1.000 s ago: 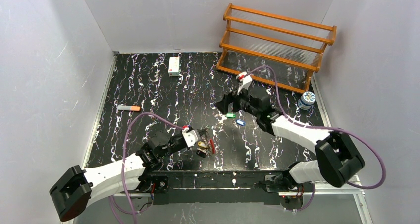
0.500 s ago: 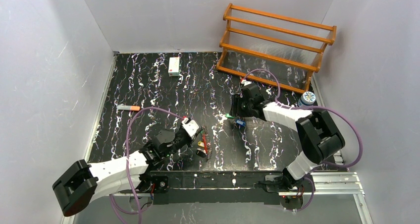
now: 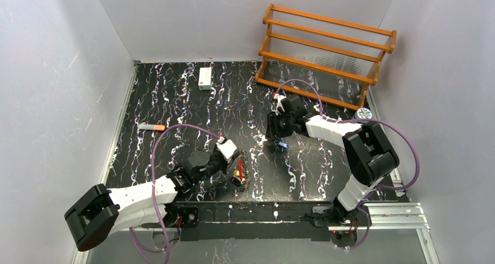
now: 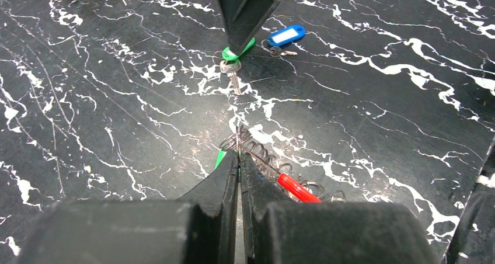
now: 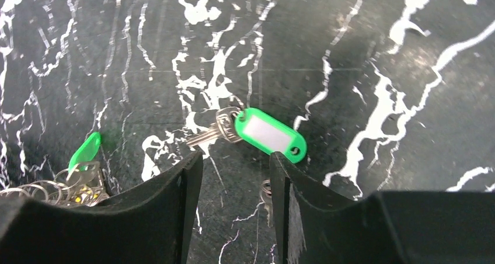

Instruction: Put the keys on the keyring

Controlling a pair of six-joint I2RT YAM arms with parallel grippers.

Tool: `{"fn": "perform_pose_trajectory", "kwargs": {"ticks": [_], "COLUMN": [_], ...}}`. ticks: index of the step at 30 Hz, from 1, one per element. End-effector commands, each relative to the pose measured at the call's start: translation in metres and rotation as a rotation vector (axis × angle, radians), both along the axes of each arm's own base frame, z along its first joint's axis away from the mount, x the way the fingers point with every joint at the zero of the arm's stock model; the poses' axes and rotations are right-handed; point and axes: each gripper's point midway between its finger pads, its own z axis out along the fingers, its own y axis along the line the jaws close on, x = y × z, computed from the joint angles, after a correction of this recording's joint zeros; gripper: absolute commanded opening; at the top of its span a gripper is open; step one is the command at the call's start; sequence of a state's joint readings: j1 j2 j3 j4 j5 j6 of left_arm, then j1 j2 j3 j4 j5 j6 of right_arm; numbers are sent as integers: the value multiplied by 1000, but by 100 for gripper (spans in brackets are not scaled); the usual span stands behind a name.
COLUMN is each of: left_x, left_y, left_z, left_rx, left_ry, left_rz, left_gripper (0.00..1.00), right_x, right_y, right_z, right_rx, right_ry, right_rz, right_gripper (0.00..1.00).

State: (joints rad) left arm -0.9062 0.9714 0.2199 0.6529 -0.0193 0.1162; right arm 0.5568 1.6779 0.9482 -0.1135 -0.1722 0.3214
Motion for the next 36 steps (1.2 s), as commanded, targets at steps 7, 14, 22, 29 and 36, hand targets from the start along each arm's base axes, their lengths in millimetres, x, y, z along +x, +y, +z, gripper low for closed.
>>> {"fn": "perform_pose_trajectory", "kwargs": {"ticks": [7, 14, 22, 29, 36], "left_x": [-10, -10, -11, -11, -10], "left_y": [-16, -14, -14, -13, -13], "left_z": [25, 27, 28, 28, 30], "left_rx": [-41, -46, -46, -43, -43], "left_ry": [-58, -68, -76, -78, -88], "left_rz": [-116, -109, -116, -115, -114], "left_gripper": [0, 0, 0, 0, 0], "right_x": [33, 37, 35, 30, 31], "right_y": [34, 30, 32, 35, 33], "right_z": [37, 31, 15, 1, -1], "right_rx": [137, 332, 372, 393, 389], "right_ry": [-192, -43, 51, 119, 129], "right_rz": [179, 188, 215, 228, 213], "right_gripper": [51, 45, 38, 31, 19]}}
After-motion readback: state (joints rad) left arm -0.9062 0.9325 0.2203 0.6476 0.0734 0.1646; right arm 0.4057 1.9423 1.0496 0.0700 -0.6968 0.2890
